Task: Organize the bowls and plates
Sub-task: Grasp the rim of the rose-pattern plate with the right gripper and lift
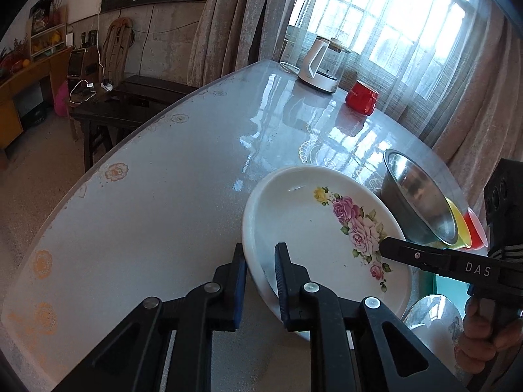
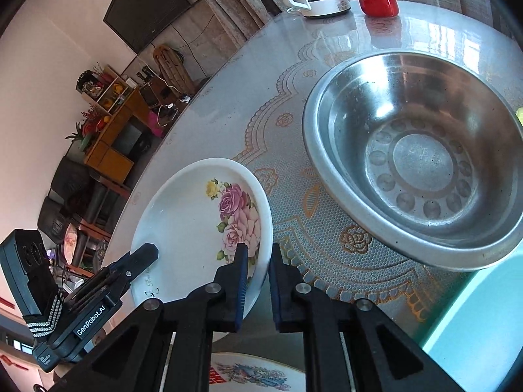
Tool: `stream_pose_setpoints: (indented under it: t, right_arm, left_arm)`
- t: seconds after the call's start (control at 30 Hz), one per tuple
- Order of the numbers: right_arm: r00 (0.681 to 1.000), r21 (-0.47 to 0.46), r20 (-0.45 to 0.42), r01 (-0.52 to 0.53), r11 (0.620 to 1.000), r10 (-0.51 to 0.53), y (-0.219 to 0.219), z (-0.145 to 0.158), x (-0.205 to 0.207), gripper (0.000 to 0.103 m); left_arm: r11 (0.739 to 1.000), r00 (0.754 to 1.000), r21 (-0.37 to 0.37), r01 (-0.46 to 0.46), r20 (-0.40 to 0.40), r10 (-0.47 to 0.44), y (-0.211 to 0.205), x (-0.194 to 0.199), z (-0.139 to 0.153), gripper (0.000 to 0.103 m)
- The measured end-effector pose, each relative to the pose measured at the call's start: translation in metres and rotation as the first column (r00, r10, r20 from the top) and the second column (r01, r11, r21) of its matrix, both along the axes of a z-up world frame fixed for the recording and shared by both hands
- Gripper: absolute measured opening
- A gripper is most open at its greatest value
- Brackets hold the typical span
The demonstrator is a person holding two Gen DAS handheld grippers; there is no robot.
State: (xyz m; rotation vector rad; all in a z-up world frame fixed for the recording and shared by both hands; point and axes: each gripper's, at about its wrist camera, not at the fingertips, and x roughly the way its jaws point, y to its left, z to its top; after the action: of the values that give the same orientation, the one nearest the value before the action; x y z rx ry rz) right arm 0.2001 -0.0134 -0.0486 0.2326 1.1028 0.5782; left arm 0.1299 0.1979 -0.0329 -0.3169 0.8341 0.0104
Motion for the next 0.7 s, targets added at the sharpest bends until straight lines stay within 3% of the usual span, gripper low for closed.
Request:
stream_pose_setpoints:
  t: [0.4, 0.7]
  right_arm:
    - [0.998, 0.109, 0.034, 0.054, 0.993, -0.058, -0.042, 0.027, -0.024, 0.012]
    - [0.986, 0.151, 0.090, 0.125, 0.981, -0.140, -0.097, 0.046, -0.062, 0.012]
  left_arm:
    - [0.998, 0.994, 0.004, 0.062, 0.087, -0.062, -0.031, -0.024, 0.044, 0.017]
    - [0.987, 0.981, 0.037, 0.155, 0.112, -0.158, -0.085, -0.038, 0.061, 0.018]
